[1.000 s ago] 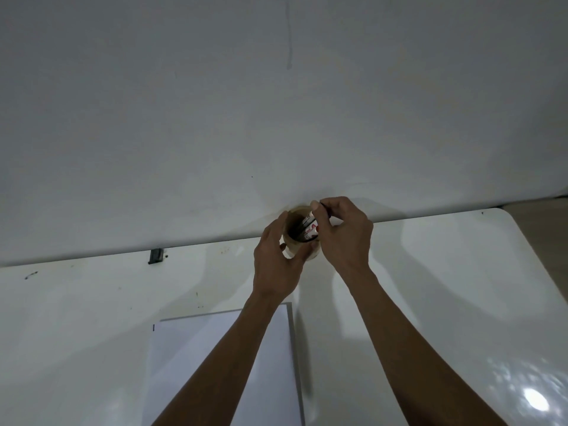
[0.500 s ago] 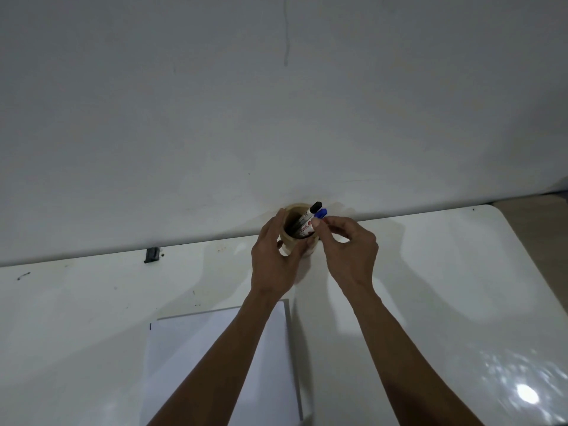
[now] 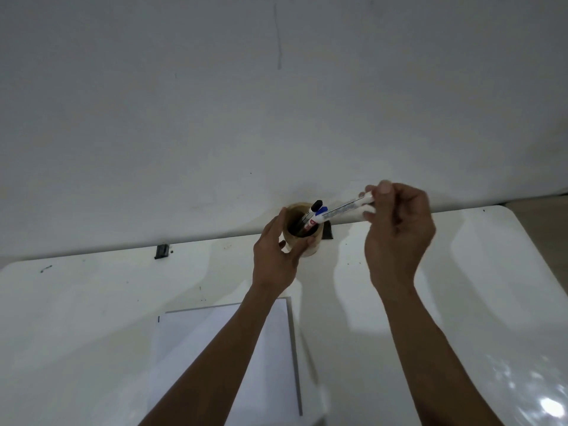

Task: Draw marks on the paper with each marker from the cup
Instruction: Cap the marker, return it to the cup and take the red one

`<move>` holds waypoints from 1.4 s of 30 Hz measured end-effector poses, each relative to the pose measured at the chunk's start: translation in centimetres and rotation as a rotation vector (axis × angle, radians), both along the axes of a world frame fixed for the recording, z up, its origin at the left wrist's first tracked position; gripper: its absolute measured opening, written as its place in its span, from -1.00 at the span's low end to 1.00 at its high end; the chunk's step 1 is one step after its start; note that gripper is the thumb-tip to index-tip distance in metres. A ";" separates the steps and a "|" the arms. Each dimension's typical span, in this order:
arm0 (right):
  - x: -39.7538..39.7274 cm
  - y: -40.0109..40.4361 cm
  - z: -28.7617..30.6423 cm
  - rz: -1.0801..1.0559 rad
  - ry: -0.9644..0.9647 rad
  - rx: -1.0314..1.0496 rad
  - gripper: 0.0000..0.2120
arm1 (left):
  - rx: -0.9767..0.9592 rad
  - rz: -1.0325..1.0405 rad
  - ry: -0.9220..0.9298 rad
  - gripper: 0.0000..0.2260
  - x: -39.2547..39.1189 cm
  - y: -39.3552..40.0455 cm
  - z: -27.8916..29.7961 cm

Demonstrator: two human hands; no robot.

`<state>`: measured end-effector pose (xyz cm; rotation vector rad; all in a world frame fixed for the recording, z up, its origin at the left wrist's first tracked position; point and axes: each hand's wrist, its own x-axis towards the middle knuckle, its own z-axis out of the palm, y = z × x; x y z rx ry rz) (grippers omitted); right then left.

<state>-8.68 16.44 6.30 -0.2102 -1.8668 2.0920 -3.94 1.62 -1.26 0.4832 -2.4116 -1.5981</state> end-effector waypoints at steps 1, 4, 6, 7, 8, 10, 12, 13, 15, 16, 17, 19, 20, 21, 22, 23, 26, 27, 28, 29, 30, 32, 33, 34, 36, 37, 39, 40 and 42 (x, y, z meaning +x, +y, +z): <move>0.1 0.2 0.9 -0.002 0.032 -0.027 -0.92 | -0.010 -0.010 -0.018 -0.44 0.0 -0.2 0.0; 0.5 0.5 2.3 0.045 0.088 -0.048 -0.90 | -0.017 0.016 -0.107 -0.37 0.5 -0.8 0.7; 1.2 0.2 1.8 0.111 0.031 -0.021 -0.95 | 0.031 0.104 -0.137 -0.40 1.5 -1.4 1.6; 1.8 -0.2 1.3 0.153 -0.025 -0.008 -0.93 | 0.040 0.143 -0.131 -0.45 2.1 -1.8 2.2; 2.3 -0.6 0.6 0.203 -0.082 0.007 -0.89 | 0.037 0.171 -0.121 -0.50 2.6 -2.2 2.7; 4.2 -1.7 -0.8 0.327 -0.180 0.054 -0.79 | 0.039 0.179 -0.095 -0.59 4.2 -3.2 4.0; 6.1 -3.0 -1.6 0.458 -0.251 0.123 -0.69 | 0.070 0.142 -0.092 -0.69 6.0 -4.3 5.3; 7.1 -3.5 -1.8 0.513 -0.278 0.172 -0.63 | 0.076 0.109 -0.100 -0.73 6.9 -4.9 5.9; 9.0 -4.7 -1.5 0.592 -0.324 0.259 -0.54 | 0.064 0.033 -0.123 -0.81 8.7 -5.9 7.2; 9.9 -5.3 -1.2 0.625 -0.333 0.285 -0.51 | 0.051 0.002 -0.130 -0.85 9.6 -6.4 7.7; 10.7 -6.0 -0.9 0.657 -0.335 0.301 -0.49 | 0.040 -0.020 -0.134 -0.88 10.6 -7.0 8.1; 12.3 -7.3 -0.5 0.698 -0.323 0.339 -0.49 | 0.039 -0.037 -0.139 -0.91 12.5 -8.4 8.5; 13.0 -8.0 -0.2 0.713 -0.313 0.363 -0.49 | 0.048 -0.039 -0.141 -0.91 13.4 -9.2 8.6; 13.7 -8.7 0.0 0.728 -0.309 0.383 -0.50 | 0.063 -0.035 -0.141 -0.91 14.4 -9.9 8.7; 14.5 -9.3 0.2 0.746 -0.304 0.396 -0.51 | 0.081 -0.025 -0.137 -0.90 15.3 -10.7 8.7; 15.2 -9.8 0.3 0.767 -0.295 0.411 -0.53 | 0.103 -0.007 -0.127 -0.89 16.2 -11.3 8.7; 16.9 -10.9 0.2 0.815 -0.248 0.520 -0.64 | 0.196 0.099 -0.067 -0.86 18.9 -13.4 8.5; 17.5 -11.1 0.1 0.820 -0.237 0.558 -0.69 | 0.229 0.138 -0.054 -0.87 19.8 -14.2 8.2; 18.0 -11.1 -0.1 0.819 -0.228 0.576 -0.74 | 0.258 0.163 -0.053 -0.87 20.7 -15.1 7.9; 18.6 -11.2 -0.2 0.813 -0.218 0.568 -0.77 | 0.287 0.170 -0.059 -0.87 21.6 -15.8 7.6; 19.1 -11.3 -0.3 0.803 -0.214 0.530 -0.79 | 0.325 0.166 -0.065 -0.87 22.5 -16.4 7.3; 20.3 -11.7 -0.2 0.773 -0.236 0.386 -0.79 | 0.416 0.163 -0.063 -0.89 24.1 -17.2 6.7; 20.9 -12.0 -0.1 0.752 -0.257 0.307 -0.77 | 0.447 0.162 -0.053 -0.91 24.8 -17.4 6.6; 21.5 -12.4 0.0 0.729 -0.283 0.231 -0.75 | 0.454 0.159 -0.043 -0.92 25.5 -17.6 6.4; 22.8 -13.3 0.1 0.678 -0.343 0.100 -0.66 | 0.431 0.151 -0.031 -0.92 26.9 -17.9 6.0; 23.5 -13.8 0.0 0.646 -0.373 0.032 -0.60 | 0.418 0.145 -0.031 -0.93 27.5 -18.1 5.8; 24.8 -14.6 -0.4 0.583 -0.444 -0.139 -0.56 | 0.398 0.119 -0.034 -0.94 28.5 -18.1 5.6; 25.3 -15.0 -0.7 0.563 -0.484 -0.216 -0.58 | 0.387 0.107 -0.038 -0.93 28.9 -18.0 5.5; 26.2 -15.8 -1.2 0.569 -0.534 -0.256 -0.64 | 0.364 0.099 -0.050 -0.92 29.4 -17.7 5.3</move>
